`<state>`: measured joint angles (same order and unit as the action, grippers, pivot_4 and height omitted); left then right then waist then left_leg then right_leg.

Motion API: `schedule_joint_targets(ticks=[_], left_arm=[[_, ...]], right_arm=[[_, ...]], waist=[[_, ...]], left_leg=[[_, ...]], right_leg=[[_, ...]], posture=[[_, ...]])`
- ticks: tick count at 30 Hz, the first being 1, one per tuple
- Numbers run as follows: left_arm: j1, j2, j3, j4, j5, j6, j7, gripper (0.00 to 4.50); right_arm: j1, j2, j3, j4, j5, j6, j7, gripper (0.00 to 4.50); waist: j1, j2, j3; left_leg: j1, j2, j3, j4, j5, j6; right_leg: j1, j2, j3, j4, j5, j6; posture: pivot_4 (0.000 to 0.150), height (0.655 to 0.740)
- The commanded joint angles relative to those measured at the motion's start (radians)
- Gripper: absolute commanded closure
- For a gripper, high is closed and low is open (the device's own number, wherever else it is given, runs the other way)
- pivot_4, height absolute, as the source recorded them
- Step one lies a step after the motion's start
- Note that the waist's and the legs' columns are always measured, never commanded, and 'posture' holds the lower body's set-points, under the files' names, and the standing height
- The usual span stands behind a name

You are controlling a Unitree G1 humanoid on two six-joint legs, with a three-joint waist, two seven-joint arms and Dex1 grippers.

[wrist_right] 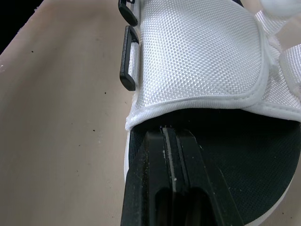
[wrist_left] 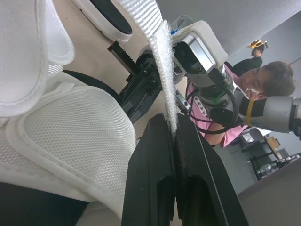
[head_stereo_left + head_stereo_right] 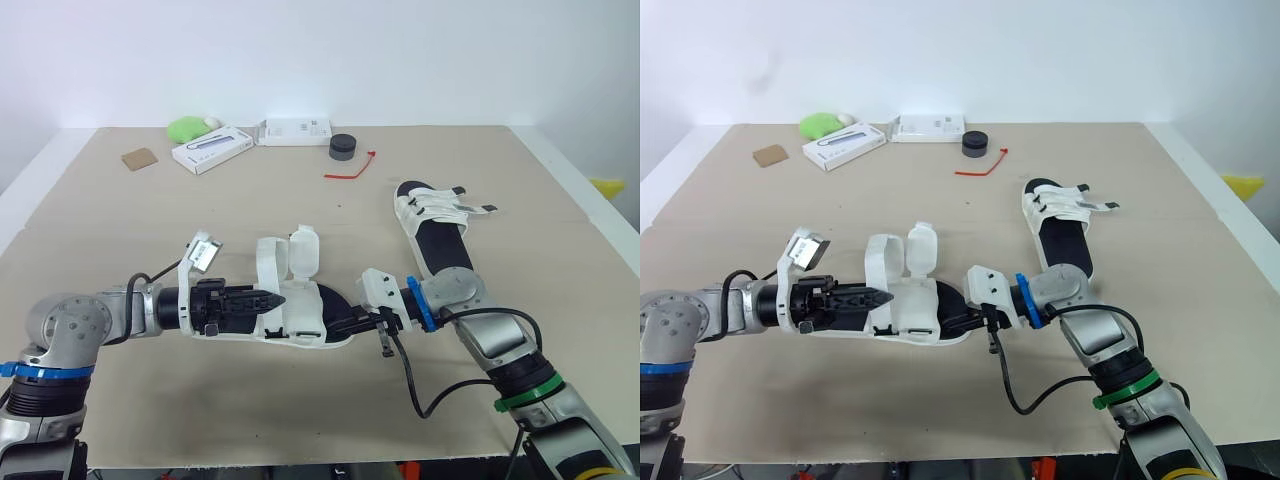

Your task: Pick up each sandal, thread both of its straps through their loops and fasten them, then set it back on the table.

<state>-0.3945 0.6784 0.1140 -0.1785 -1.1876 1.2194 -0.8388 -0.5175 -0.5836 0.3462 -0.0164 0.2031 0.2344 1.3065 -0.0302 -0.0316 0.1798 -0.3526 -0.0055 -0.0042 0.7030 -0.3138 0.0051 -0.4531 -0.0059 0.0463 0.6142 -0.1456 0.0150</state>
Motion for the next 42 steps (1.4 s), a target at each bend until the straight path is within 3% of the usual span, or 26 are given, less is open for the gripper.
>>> schedule_joint_targets(ticks=[1, 13, 28, 35, 38, 40, 42], left_arm=[[0.009, 0.004, -0.020, -0.028, 0.049, -0.036, -0.017, 4.48], [-0.011, -0.028, -0.061, 0.004, 0.148, -0.104, -0.042, 4.48], [0.025, 0.040, -0.137, -0.140, 0.233, -0.159, -0.142, 4.48], [0.031, 0.033, -0.134, -0.113, 0.265, -0.174, -0.113, 4.48], [0.031, 0.048, -0.139, -0.130, 0.277, -0.198, -0.142, 3.77], [0.024, 0.061, -0.130, -0.150, 0.280, -0.220, -0.167, 2.82], [0.003, 0.059, -0.109, -0.141, 0.270, -0.221, -0.164, 2.82]], right_arm=[[-0.011, 0.000, -0.005, -0.018, 0.001, -0.004, 0.002, 4.50], [-0.012, 0.001, -0.005, -0.016, -0.002, -0.004, 0.000, 4.50], [-0.014, 0.003, -0.004, -0.012, -0.003, -0.006, 0.001, 4.50], [-0.013, 0.002, -0.003, -0.013, -0.003, -0.006, 0.003, 4.50], [-0.014, 0.002, -0.002, -0.011, -0.005, -0.007, 0.003, 4.50], [-0.014, 0.002, -0.002, -0.010, -0.006, -0.008, 0.004, 4.50], [-0.014, 0.002, -0.002, -0.009, -0.006, -0.008, 0.005, 4.50]], waist=[[0.000, 0.000, 0.000], [0.000, 0.000, 0.000], [0.000, 0.000, 0.000], [0.000, 0.000, 0.000], [0.000, 0.000, 0.000], [0.000, 0.000, 0.000], [0.000, 0.000, 0.000]], left_leg=[[0.000, 0.000, 0.000, 0.000, 0.000, 0.000], [0.000, 0.000, 0.000, 0.000, 0.000, 0.000], [0.000, 0.000, 0.000, 0.000, 0.000, 0.000], [0.000, 0.000, 0.000, 0.000, 0.000, 0.000], [0.000, 0.000, 0.000, 0.000, 0.000, 0.000], [0.000, 0.000, 0.000, 0.000, 0.000, 0.000], [0.000, 0.000, 0.000, 0.000, 0.000, 0.000]], right_leg=[[0.000, 0.000, 0.000, 0.000, 0.000, 0.000], [0.000, 0.000, 0.000, 0.000, 0.000, 0.000], [0.000, 0.000, 0.000, 0.000, 0.000, 0.000], [0.000, 0.001, 0.000, 0.000, 0.000, 0.000], [0.000, 0.001, 0.000, 0.000, 0.000, 0.000], [0.000, 0.001, 0.000, 0.000, 0.000, 0.000], [0.000, 0.001, 0.000, 0.000, 0.000, 0.000]], posture=[[0.150, 0.7400], [0.150, 0.7400], [0.150, 0.7400], [0.150, 0.7400], [0.150, 0.7400], [0.150, 0.7400], [0.150, 0.7400]])
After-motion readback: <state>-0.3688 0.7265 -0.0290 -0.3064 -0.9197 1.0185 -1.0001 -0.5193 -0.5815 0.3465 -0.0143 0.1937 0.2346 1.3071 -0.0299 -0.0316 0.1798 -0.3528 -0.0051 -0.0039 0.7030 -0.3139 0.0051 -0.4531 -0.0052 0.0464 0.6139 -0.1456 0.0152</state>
